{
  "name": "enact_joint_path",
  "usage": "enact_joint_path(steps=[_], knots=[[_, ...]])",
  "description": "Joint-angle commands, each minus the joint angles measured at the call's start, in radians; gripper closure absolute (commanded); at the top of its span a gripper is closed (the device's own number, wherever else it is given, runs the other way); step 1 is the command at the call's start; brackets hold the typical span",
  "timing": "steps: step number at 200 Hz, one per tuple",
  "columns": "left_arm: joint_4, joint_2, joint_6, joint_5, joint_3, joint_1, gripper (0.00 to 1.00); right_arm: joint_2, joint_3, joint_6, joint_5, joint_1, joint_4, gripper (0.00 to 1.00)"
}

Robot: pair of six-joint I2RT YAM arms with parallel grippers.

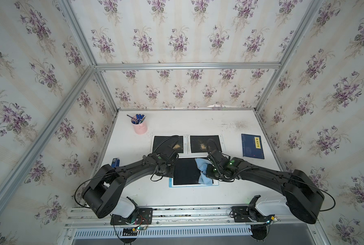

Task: Wipe the drawing tablet
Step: Wipe the dirt from the drawing tablet.

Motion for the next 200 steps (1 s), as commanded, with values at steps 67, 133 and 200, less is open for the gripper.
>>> enact_joint_path(steps=[67, 133, 200], knots=[[0.009, 0.027, 0.009, 0.023, 0.010, 0.005, 0.40, -0.380, -0.028, 0.104, 0.271, -0.116, -0.283, 1.00], [-0.013, -0.034, -0.007, 0.009, -0.002, 0.005, 0.40, -0.112, 0.170, 0.009, 0.346, 0.045, -0.294, 1.00], [-0.047, -0.122, 0.009, 0.048, 0.015, 0.072, 0.38, 0.174, 0.393, -0.008, 0.474, 0.169, -0.469, 1.00]])
